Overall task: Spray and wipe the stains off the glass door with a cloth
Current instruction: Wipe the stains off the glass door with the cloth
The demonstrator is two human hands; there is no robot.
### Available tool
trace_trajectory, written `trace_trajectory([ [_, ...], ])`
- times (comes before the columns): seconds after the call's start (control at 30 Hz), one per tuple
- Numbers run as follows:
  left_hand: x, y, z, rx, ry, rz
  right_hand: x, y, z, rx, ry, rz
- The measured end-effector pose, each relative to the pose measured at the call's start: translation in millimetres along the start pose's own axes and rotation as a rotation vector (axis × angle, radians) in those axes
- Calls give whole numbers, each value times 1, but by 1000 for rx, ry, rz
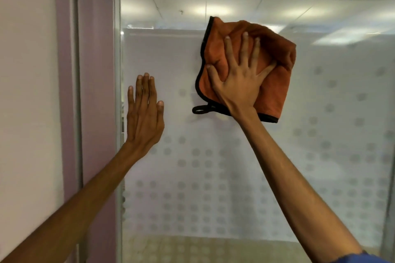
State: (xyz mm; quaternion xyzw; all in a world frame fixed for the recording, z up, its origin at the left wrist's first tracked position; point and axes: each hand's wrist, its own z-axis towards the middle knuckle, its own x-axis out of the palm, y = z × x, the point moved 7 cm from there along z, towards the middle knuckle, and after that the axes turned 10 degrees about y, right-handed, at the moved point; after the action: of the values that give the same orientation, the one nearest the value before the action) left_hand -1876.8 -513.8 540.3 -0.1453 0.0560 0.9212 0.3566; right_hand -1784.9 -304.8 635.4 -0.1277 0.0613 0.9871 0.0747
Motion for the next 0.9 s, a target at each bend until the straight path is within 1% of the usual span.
trace_trajectory([
  [0.17, -7, 35, -12, -3, 8, 7, 14, 61, 6, -53, 10, 9],
  [0.27, -8, 44, -18, 12, 4, 4, 21, 86, 8, -88, 35, 5],
  [0.37, -9, 56, -24, -9, -13, -23, 25, 104, 7, -120, 37, 16],
  [0.47, -9, 64, -33, -7, -17, -45, 33, 113, -4, -180, 41, -5],
  [0.6, -7, 70, -45, 14, -23, -77, 46, 122, -45, -273, 33, -17],
  [0.77, -4, 76, -56, 21, -10, -123, 62, 120, -100, -275, 55, 5],
  [0.9, -2, 76, -61, -1, 8, -100, 70, 111, -138, -282, 89, -23],
])
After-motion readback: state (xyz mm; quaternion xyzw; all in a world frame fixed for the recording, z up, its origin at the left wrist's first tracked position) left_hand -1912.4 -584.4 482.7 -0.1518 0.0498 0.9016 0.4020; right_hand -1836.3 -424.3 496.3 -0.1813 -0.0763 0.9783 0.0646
